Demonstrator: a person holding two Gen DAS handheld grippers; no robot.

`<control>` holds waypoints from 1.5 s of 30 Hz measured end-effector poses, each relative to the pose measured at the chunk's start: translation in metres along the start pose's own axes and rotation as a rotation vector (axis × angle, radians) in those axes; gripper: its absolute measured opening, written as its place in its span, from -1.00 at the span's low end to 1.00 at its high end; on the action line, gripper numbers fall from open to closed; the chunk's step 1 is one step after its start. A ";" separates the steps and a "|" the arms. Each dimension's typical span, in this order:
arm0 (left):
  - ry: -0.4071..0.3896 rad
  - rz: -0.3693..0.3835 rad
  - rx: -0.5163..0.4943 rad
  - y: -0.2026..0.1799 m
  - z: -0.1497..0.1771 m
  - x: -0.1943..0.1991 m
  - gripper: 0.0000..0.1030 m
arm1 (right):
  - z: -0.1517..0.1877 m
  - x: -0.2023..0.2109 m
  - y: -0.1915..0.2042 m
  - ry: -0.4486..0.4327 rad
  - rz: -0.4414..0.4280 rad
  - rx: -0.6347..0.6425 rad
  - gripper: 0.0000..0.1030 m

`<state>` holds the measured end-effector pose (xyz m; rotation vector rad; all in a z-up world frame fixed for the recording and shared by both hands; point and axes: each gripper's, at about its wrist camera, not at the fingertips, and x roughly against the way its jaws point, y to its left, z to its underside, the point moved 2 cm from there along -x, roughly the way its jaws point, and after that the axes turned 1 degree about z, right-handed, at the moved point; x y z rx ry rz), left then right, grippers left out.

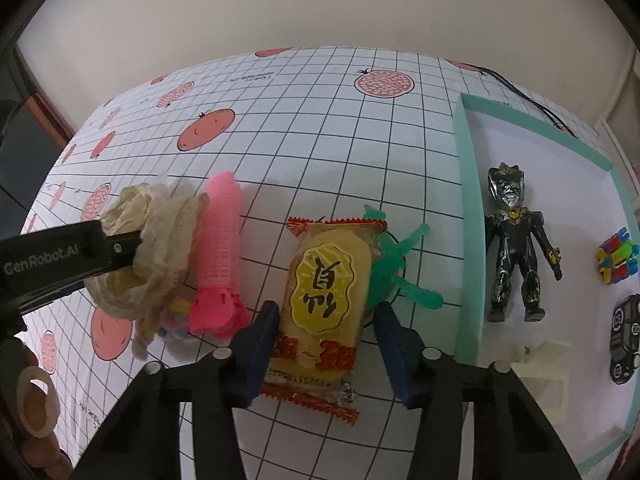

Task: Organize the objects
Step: 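Grasp the cream lace scrunchie with the left gripper while the right grips the yellow snack packet, then carry the scrunchie with the left tool while the right carries the snack packet into the tray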

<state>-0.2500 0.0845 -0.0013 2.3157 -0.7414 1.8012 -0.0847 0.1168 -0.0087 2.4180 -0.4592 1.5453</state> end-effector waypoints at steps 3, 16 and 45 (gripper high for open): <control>-0.009 0.008 0.012 0.002 -0.001 0.003 -0.15 | 0.000 0.001 -0.002 0.001 -0.006 -0.003 -0.20; -0.049 0.051 0.051 0.013 -0.007 0.018 -0.63 | -0.001 0.006 -0.002 -0.002 -0.016 0.003 -0.24; -0.181 0.187 0.131 0.028 -0.018 0.067 -0.66 | -0.016 0.049 -0.003 -0.103 -0.081 -0.020 -0.24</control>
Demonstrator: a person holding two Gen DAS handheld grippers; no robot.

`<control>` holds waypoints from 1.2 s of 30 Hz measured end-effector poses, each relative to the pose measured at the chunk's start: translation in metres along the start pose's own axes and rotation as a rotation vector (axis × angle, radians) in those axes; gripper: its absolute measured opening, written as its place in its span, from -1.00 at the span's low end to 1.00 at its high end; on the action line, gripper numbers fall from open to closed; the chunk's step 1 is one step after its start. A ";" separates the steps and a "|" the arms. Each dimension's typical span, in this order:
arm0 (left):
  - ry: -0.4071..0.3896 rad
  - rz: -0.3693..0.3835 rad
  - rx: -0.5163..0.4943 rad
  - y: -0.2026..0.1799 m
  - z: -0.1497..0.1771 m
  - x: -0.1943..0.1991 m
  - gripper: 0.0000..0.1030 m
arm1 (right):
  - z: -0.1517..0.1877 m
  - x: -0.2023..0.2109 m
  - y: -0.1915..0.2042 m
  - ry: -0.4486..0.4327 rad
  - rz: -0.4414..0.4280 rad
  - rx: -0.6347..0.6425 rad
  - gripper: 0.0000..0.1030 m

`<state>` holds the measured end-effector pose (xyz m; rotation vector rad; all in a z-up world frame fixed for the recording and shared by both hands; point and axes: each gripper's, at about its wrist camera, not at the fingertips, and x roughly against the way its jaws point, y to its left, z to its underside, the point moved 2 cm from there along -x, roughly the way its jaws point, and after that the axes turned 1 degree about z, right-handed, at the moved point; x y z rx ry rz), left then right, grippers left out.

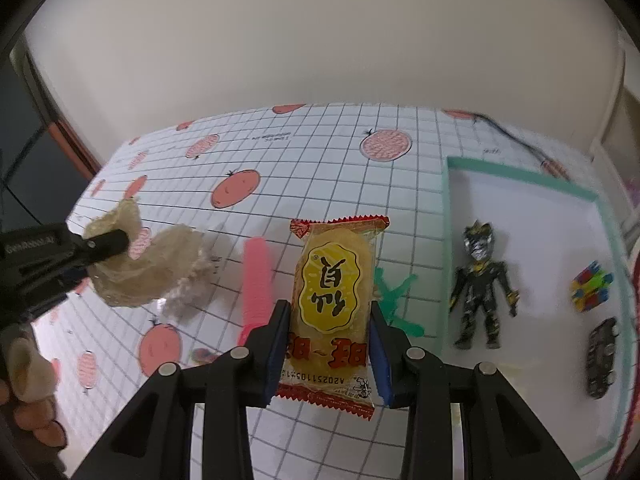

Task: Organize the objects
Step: 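Carry the scrunchie with the left tool while the right carries the snack packet into the tray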

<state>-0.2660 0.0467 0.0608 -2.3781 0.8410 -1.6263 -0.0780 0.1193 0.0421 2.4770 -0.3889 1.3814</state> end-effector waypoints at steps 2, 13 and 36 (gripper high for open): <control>0.000 -0.001 -0.001 -0.001 0.001 0.000 -0.66 | 0.004 -0.006 -0.001 0.022 0.015 0.002 -0.24; -0.080 0.057 -0.028 -0.012 -0.002 0.017 -0.66 | -0.005 0.019 -0.023 -0.053 0.040 -0.020 -0.24; -0.156 0.278 -0.285 -0.134 0.041 0.045 -0.66 | -0.009 0.088 -0.116 -0.168 0.138 -0.151 -0.24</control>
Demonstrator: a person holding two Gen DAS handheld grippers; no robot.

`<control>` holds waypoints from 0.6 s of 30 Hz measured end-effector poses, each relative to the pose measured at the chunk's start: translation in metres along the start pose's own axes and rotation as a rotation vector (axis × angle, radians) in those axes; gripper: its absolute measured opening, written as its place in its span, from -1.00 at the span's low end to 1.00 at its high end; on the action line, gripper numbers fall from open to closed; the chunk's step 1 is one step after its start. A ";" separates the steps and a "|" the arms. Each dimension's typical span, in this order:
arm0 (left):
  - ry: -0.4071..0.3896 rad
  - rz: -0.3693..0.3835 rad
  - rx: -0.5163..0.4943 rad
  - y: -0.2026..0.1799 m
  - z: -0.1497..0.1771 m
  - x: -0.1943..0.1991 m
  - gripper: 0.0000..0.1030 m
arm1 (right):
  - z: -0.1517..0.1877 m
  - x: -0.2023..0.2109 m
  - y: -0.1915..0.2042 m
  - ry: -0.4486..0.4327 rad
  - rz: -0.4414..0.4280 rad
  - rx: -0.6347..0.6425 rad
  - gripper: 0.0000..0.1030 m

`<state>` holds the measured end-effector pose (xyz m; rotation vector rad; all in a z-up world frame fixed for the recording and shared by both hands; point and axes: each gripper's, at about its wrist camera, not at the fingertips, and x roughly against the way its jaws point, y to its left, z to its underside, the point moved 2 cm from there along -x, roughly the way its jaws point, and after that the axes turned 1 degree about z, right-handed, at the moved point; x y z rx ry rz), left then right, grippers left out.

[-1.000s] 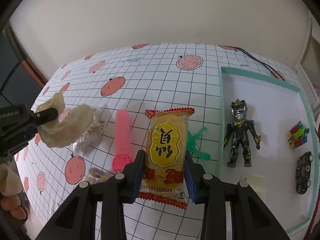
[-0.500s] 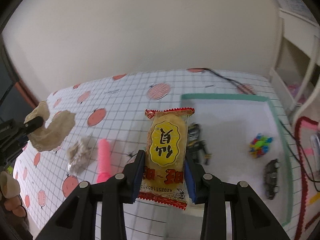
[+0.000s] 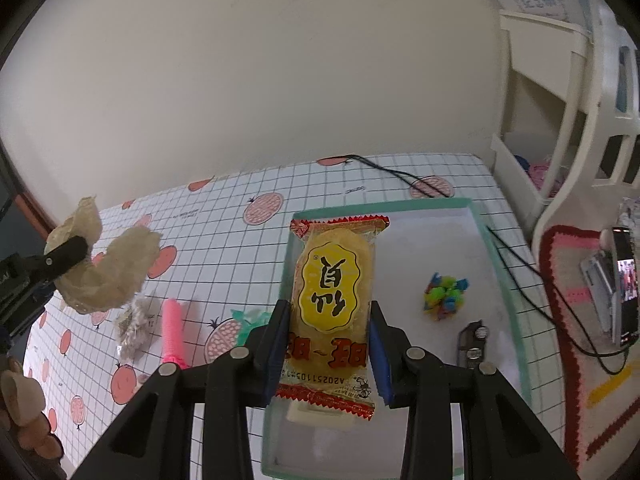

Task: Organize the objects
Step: 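Carry the scrunchie with the left tool while the right carries the snack packet into the tray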

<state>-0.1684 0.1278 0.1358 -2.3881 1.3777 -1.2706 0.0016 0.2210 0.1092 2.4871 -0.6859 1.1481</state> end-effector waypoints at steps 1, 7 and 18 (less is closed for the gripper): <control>0.002 0.005 -0.009 -0.006 0.002 -0.001 -0.66 | 0.000 0.002 -0.003 -0.002 0.001 -0.001 -0.24; 0.033 0.036 -0.061 -0.043 0.016 -0.014 -0.66 | 0.001 0.009 -0.024 -0.011 0.014 -0.011 -0.24; 0.103 0.072 -0.105 -0.084 0.041 -0.041 -0.66 | 0.004 0.013 -0.055 -0.005 0.032 -0.047 -0.24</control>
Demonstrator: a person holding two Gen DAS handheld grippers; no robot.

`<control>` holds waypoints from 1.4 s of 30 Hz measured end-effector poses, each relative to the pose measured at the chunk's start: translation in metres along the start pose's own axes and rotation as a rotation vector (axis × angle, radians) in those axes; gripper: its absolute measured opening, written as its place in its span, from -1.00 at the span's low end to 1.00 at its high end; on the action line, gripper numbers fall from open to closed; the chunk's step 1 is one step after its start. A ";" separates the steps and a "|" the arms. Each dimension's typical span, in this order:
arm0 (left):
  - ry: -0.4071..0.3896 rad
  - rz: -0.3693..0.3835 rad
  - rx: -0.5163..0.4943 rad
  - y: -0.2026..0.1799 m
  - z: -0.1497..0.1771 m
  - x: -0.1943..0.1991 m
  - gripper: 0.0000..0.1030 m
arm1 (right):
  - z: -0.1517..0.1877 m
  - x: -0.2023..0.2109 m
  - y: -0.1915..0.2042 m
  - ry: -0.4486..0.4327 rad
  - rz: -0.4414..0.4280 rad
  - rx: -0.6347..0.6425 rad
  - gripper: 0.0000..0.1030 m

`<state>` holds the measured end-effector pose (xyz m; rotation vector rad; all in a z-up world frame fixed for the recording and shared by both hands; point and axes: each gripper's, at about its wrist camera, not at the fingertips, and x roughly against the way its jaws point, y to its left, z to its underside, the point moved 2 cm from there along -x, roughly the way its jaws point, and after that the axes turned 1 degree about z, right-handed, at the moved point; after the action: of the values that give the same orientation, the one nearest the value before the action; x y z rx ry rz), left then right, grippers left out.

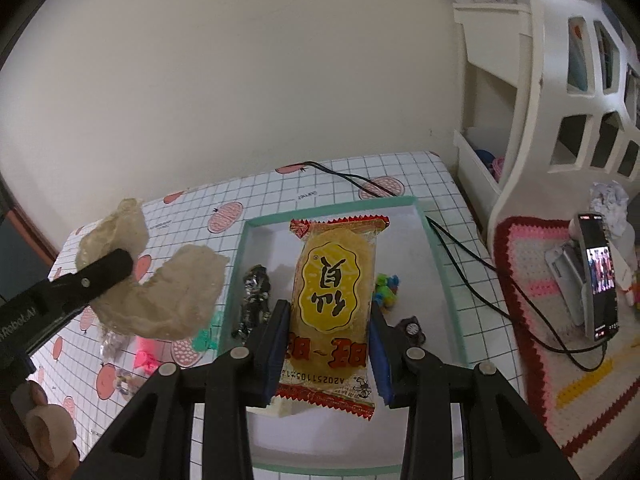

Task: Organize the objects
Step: 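Carry the scrunchie with the left tool while the right carries the snack packet into the tray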

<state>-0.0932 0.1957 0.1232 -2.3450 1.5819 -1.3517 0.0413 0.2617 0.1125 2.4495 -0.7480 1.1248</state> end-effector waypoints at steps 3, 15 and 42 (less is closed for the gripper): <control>0.023 0.014 0.005 -0.006 0.007 -0.011 -0.66 | 0.002 -0.003 -0.006 0.011 0.003 -0.010 -0.24; 0.089 0.033 0.028 -0.014 0.024 -0.044 -0.65 | 0.014 -0.028 -0.020 0.088 0.005 -0.016 -0.24; 0.234 -0.023 -0.002 -0.022 0.060 -0.098 -0.65 | 0.044 -0.071 -0.025 0.221 0.012 0.008 -0.24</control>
<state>-0.0497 0.2547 0.0319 -2.2837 1.6137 -1.6837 0.0434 0.2827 0.0281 2.2799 -0.6922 1.3771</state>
